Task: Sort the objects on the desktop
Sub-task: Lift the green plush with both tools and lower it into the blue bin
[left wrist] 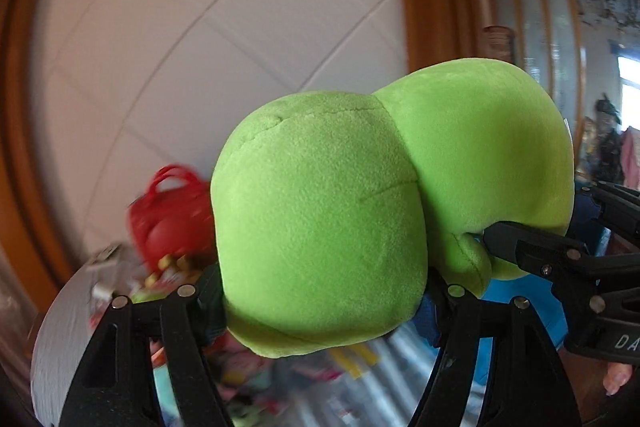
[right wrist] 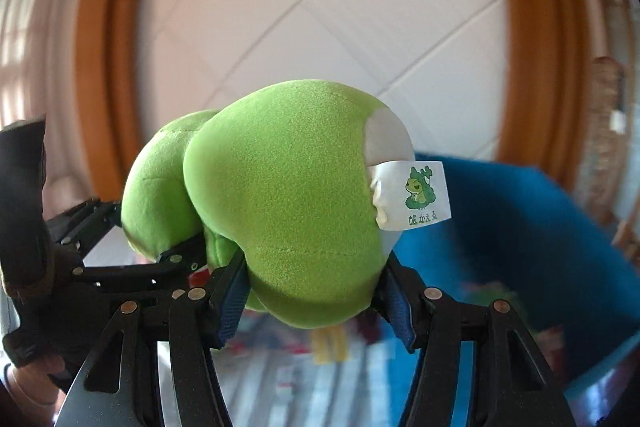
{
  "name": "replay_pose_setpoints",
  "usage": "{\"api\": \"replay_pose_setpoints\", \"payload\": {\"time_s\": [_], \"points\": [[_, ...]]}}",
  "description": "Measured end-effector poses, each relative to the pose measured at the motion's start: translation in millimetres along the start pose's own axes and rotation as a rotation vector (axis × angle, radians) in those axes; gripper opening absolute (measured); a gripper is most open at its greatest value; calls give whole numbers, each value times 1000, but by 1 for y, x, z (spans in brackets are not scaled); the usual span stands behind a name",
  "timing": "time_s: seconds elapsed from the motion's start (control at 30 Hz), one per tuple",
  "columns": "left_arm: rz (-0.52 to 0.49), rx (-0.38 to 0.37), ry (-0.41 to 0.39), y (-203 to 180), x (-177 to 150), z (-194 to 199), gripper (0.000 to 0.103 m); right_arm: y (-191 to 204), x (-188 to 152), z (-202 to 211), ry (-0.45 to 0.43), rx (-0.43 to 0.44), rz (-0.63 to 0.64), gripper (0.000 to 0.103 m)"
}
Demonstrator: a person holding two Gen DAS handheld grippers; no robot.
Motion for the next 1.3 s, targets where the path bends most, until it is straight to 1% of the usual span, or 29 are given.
{"api": "replay_pose_setpoints", "payload": {"time_s": [0.07, 0.1, 0.17, 0.23, 0.27, 0.3, 0.33, 0.37, 0.43, 0.47, 0.5, 0.53, 0.67, 0.7, 0.73, 0.83, 0.9, 0.97, 1.03, 1.07, 1.1, 1.13, 1.17, 1.2, 1.23, 1.3], "points": [[-28, -46, 4, -46, 26, -13, 71, -44, 11, 13, -1, -48, -6, 59], [-43, -62, 13, -71, 38, -18, 71, -70, 17, 18, 14, -71, -10, 60], [-77, -84, 46, -116, 58, -39, 71, -123, 26, 22, 56, -93, -25, 60], [-105, -99, 91, -150, 73, -69, 72, -166, 32, 19, 106, -93, -44, 60], [-118, -104, 127, -173, 78, -82, 72, -193, 34, 16, 137, -90, -65, 60], [-123, -110, 160, -187, 78, -99, 72, -212, 34, 14, 163, -86, -78, 60], [-134, -117, 210, -207, 80, -114, 73, -230, 35, 10, 191, -79, -93, 60], [-145, -119, 249, -217, 80, -128, 73, -253, 34, 3, 230, -70, -114, 60], [-159, -124, 332, -239, 77, -153, 73, -280, 27, -2, 296, -53, -142, 60], [-176, -125, 386, -250, 75, -169, 73, -294, 23, -7, 332, -43, -159, 60], [-187, -123, 425, -257, 73, -180, 73, -308, 15, -18, 382, -29, -178, 60], [-201, -121, 463, -265, 67, -189, 73, -313, 0, -8, 412, -20, -189, 60], [-260, -102, 593, -287, 49, -232, 73, -341, -41, -40, 566, 35, -248, 60], [-264, -101, 635, -293, 42, -242, 73, -344, -46, -45, 588, 42, -256, 60], [-264, -101, 662, -297, 37, -248, 73, -347, -55, -52, 617, 53, -267, 60], [-256, -110, 776, -308, 7, -268, 73, -363, -76, -70, 700, 89, -310, 60], [-247, -111, 842, -307, -10, -274, 75, -374, -87, -84, 755, 111, -340, 62], [-229, -108, 911, -303, -17, -288, 76, -379, -98, -96, 805, 121, -343, 63], [-213, -112, 955, -303, -25, -295, 76, -383, -104, -105, 855, 133, -362, 65], [-200, -119, 989, -303, -31, -299, 77, -383, -106, -107, 870, 123, -358, 67], [-197, -120, 1007, -302, -35, -301, 77, -383, -108, -108, 882, 108, -342, 75], [-197, -118, 1030, -302, -39, -303, 77, -384, -109, -109, 891, 87, -326, 85], [-200, -116, 1056, -301, -45, -305, 77, -385, -111, -110, 900, 67, -318, 91], [-199, -116, 1077, -302, -49, -306, 77, -386, -113, -110, 909, 59, -315, 101], [-189, -118, 1103, -299, -51, -312, 77, -384, -114, -110, 917, 57, -312, 103], [-170, -127, 1119, -298, -54, -311, 77, -378, -115, -109, 929, 57, -305, 103]]}}
Point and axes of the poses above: each gripper's, at about its wrist camera, not at the fingertips, and z roughly against the way its jaws point, y to its left, x to its top, the point moved 4 cm from there along -z, roughly the way its jaws point, and after that the axes turned 4 degrees about x, right-handed, at the moved point
